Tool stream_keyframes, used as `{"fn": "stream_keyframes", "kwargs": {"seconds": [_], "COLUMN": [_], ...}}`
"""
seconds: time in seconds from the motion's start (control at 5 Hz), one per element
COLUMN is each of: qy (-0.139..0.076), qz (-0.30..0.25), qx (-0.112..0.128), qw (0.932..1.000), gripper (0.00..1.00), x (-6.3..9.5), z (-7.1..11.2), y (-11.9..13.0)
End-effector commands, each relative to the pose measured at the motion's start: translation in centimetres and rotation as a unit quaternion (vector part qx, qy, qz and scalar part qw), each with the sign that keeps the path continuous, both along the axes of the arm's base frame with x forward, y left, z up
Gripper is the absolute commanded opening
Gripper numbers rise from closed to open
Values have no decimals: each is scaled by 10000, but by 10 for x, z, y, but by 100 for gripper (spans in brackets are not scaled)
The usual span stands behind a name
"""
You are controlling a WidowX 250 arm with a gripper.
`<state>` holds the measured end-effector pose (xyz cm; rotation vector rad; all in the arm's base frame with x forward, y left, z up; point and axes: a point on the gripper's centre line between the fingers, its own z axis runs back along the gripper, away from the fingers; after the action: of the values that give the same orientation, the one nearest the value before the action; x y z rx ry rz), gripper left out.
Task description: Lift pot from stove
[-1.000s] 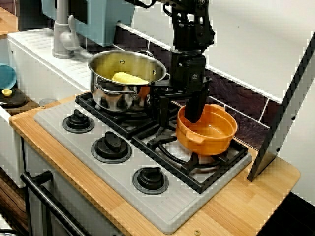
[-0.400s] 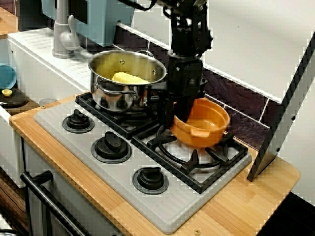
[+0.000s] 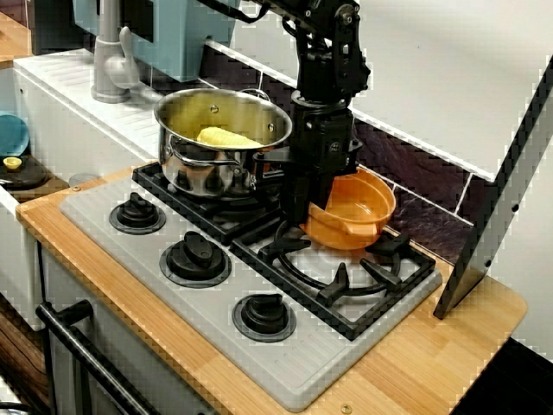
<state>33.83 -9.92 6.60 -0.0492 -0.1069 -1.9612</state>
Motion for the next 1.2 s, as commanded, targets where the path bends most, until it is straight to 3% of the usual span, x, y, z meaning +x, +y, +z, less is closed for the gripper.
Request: {"fn": "stream_keyframes", "kwargs": {"seconds": [0.0, 0.6, 1.0], "qy": [-51, 398, 428], "qz": [87, 260, 174], "qx": [-138, -646, -853], "qw": [9999, 9968, 9953], "gripper": [0, 0, 0], "x": [4, 8, -2], "z": [20, 55, 77], "y": [1, -10, -13]}}
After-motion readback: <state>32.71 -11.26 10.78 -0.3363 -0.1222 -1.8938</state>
